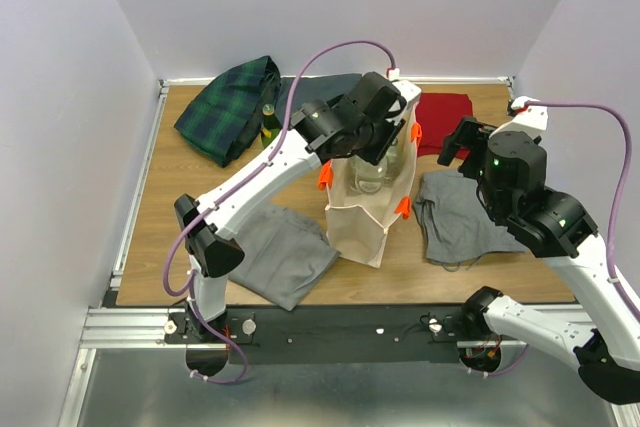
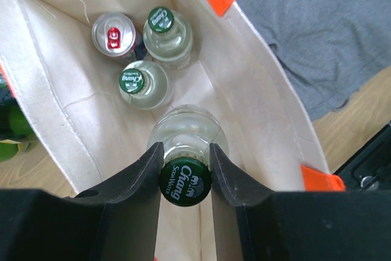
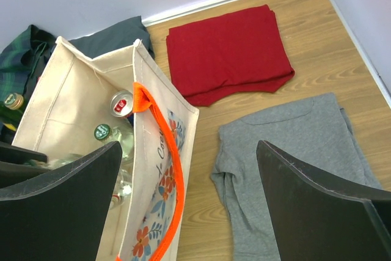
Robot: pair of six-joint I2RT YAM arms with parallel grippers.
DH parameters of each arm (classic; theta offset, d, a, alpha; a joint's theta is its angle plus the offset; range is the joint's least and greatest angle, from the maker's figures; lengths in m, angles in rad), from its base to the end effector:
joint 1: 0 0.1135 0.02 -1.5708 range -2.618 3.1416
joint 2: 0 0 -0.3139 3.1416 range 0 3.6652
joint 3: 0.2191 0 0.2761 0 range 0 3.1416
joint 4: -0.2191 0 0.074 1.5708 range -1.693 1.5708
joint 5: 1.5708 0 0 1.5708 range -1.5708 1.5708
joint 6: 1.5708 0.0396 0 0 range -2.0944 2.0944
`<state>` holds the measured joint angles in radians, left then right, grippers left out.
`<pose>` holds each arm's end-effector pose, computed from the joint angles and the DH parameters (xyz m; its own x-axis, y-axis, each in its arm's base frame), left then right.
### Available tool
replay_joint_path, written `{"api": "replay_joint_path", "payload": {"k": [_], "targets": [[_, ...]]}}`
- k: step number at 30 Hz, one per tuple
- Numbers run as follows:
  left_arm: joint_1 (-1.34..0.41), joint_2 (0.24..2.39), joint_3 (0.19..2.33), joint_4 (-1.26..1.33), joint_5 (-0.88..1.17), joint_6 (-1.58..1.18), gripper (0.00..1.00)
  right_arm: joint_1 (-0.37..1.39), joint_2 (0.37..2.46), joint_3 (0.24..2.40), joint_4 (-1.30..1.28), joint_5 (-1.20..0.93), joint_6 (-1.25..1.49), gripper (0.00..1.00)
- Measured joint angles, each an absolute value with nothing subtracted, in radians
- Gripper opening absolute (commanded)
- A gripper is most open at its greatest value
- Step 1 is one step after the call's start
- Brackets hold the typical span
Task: Take the beverage out of the canvas bag
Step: Take out the drink from the canvas bag.
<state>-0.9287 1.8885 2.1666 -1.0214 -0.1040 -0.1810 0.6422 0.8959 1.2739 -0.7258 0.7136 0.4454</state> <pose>0.2693 -0.3533 0.4667 -0.5338 0.4149 -0.7369 0.6655 0.7437 -0.0634 0.1356 0.0690 0.4784 -0.2291 0.2354 -0.9445 0.1537 0.9669 0.2037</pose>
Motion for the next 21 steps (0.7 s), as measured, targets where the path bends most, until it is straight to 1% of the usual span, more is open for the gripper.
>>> {"api": "replay_joint_path", "payload": {"k": [8, 21], "targets": [[-0.929, 1.879, 2.294, -1.05, -0.089, -0.177, 0.0, 0.642, 0.894, 1.274, -0.726, 0.713, 0.445, 1.0], [-0.929, 1.825, 2.297, -1.108, -0.107, -0.179, 0.0, 0.642, 0.886, 1.274, -0.718, 0.704, 0.424, 1.0]]}}
